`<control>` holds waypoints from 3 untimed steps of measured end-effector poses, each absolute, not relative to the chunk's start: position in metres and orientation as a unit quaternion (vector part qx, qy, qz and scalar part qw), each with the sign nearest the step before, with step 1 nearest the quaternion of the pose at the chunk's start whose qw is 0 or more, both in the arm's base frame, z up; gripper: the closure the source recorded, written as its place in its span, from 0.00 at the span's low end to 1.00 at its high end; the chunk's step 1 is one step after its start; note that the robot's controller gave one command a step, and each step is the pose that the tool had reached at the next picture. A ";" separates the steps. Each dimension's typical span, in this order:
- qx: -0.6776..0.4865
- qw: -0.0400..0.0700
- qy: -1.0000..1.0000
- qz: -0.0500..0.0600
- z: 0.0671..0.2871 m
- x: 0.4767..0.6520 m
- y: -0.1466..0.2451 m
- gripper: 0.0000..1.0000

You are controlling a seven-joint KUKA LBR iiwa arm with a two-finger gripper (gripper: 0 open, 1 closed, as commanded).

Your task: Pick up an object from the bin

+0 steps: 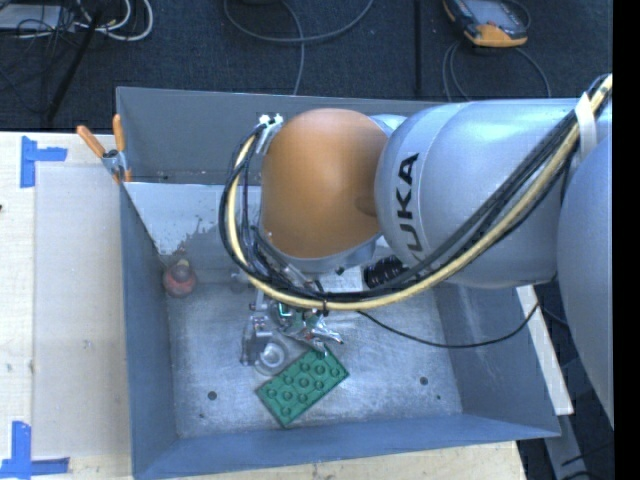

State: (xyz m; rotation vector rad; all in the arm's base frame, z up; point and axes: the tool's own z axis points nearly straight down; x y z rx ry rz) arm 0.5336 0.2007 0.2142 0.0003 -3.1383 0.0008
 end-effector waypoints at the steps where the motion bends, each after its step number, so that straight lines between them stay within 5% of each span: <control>1: 0.171 0.004 -0.985 0.000 0.118 0.485 0.153 0.00; 2: 0.177 -0.005 -0.984 -0.003 0.073 0.543 0.102 0.00; 3: 0.179 0.003 -0.984 -0.001 0.074 0.538 0.102 1.00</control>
Offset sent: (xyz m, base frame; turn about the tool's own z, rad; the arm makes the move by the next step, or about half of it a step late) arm -0.0467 -0.0473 -0.0945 -0.3440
